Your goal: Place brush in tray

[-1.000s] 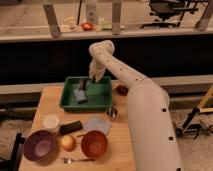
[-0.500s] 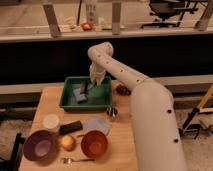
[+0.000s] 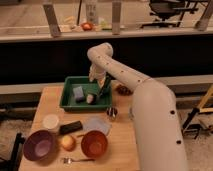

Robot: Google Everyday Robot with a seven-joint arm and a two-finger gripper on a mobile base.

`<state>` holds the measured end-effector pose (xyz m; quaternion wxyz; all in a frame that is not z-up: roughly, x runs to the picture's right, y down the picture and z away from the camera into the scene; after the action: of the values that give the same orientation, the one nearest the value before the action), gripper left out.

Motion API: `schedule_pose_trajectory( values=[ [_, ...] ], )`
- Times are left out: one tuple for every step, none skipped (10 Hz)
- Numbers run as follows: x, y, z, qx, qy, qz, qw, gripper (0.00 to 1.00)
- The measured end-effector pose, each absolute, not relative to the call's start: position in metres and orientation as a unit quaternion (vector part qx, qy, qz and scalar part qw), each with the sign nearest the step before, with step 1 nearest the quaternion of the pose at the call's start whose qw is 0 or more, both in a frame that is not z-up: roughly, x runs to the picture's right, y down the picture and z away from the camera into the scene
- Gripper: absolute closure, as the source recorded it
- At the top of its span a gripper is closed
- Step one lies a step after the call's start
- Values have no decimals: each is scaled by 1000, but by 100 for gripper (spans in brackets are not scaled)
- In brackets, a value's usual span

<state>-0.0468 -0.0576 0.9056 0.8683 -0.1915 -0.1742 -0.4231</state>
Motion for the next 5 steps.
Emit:
schedule_pose_trajectory(
  values=[
    [-47, -57, 906, -192, -174, -422, 869, 20],
    [-47, -57, 905, -192, -174, -422, 869, 20],
    [-47, -58, 905, -192, -173, -422, 869, 20],
    [-47, -59, 904, -191, -172, -422, 870, 20],
    [-46, -60, 903, -191, -171, -421, 870, 20]
  ],
)
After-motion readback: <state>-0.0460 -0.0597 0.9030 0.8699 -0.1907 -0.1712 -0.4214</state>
